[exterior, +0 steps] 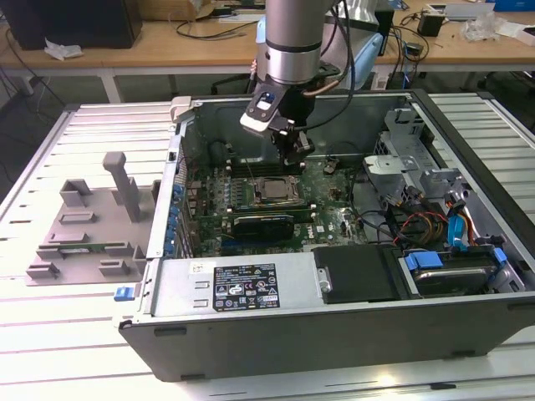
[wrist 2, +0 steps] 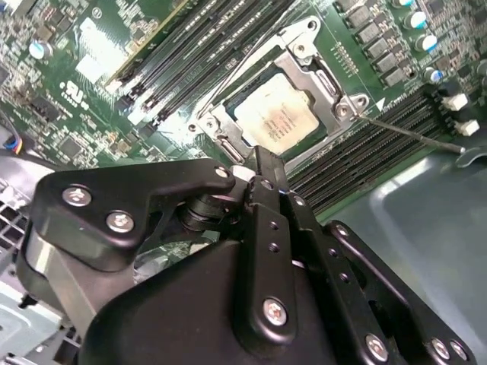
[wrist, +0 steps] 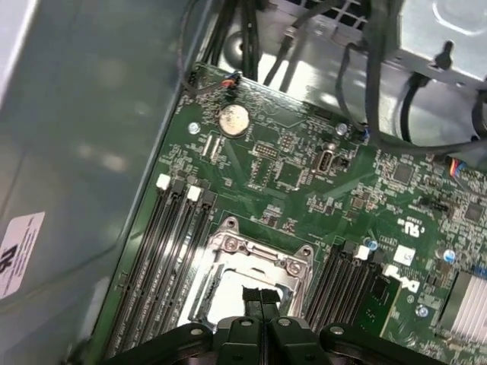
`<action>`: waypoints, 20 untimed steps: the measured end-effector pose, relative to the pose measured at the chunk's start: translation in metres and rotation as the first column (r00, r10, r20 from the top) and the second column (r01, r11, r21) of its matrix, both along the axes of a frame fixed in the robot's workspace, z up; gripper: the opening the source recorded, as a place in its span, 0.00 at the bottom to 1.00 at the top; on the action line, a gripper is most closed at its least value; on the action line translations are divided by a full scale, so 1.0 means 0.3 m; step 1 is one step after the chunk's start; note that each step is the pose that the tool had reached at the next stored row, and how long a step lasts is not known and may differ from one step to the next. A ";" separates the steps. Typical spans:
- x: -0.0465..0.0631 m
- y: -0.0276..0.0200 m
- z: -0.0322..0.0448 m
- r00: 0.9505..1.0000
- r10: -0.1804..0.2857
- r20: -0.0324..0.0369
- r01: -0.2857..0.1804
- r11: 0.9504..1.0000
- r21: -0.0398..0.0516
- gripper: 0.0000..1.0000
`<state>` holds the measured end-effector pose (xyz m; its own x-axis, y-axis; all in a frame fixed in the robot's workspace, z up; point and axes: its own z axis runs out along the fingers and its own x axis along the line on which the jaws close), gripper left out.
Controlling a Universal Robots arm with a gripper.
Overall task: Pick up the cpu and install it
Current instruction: 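Close the cpu cover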
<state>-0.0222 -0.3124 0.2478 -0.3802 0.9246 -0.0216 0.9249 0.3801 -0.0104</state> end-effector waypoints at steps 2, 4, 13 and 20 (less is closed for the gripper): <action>0.000 0.000 0.000 0.999 0.037 0.000 -0.037 0.999 0.000 0.11; 0.000 0.000 0.000 0.997 0.080 0.000 -0.080 0.997 0.000 0.11; 0.000 0.000 0.000 0.964 0.266 0.000 -0.266 0.964 0.000 0.11; 0.000 0.000 0.000 0.892 0.452 0.000 -0.452 0.892 0.000 0.11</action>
<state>-0.0222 -0.3124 0.2478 -0.7569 0.6532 -0.0216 0.6535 0.7568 -0.0103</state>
